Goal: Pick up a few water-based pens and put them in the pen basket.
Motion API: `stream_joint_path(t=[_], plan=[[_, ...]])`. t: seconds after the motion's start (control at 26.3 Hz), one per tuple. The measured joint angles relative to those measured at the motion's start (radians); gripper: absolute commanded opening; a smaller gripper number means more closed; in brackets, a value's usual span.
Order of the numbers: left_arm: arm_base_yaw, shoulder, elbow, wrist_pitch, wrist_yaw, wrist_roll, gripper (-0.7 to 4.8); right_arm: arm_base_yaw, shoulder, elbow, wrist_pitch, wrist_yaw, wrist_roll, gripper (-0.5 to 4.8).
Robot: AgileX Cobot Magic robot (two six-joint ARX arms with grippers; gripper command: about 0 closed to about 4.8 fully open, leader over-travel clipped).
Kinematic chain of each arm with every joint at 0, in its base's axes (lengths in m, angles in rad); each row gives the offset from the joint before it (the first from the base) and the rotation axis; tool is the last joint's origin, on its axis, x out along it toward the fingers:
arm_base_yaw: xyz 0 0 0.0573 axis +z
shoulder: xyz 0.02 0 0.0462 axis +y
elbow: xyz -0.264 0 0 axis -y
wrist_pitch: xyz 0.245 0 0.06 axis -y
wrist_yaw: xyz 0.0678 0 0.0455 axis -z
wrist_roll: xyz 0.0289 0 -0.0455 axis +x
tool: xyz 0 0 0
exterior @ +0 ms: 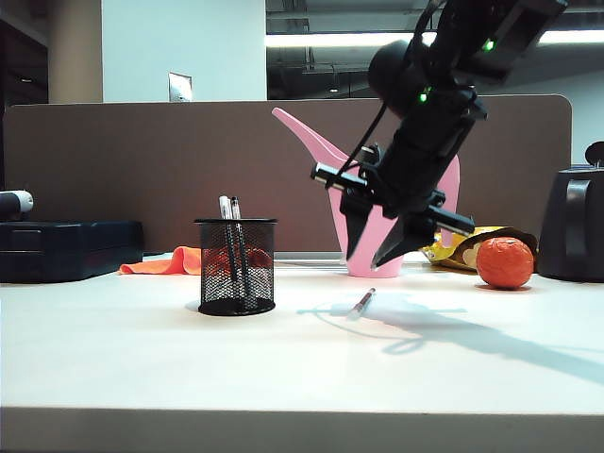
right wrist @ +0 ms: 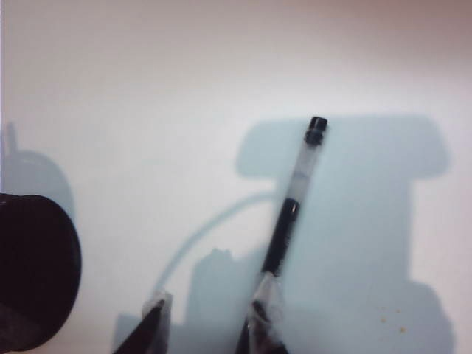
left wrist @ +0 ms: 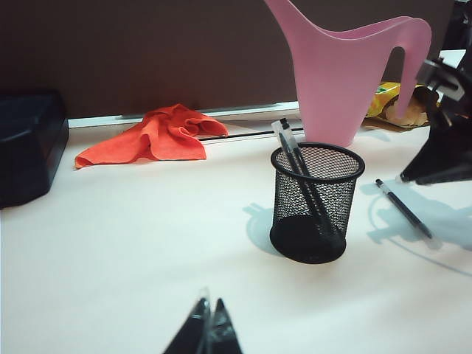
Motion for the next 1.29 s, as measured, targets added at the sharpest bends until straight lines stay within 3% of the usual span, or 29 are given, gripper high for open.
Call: stream_joint_path(t=[0.57,0.8,0.91,0.99,1.29], plan=[[0.0,0.0,0.0,0.0,0.0,0.0,-0.05,0.002,0.081,0.008,0.014,0.046,0.027,1.47],[0.0,0.002,0.0,0.0,0.0,0.0,-0.05,0.002,0.103,0.012,0.025,0.05,0.027,0.97],[0.0,0.002,0.0,0.0,0.0,0.0,-0.05,0.002,0.105,0.012,0.024,0.051,0.028,0.18],[0.0,0.002,0.0,0.0,0.0,0.0,-0.05,0.002,0.106,0.012,0.024,0.052,0.027,-0.07],[0.0,0.002,0.0,0.0,0.0,0.0,-0.05,0.003,0.105,0.013,0.018,0.069,0.025,-0.07]])
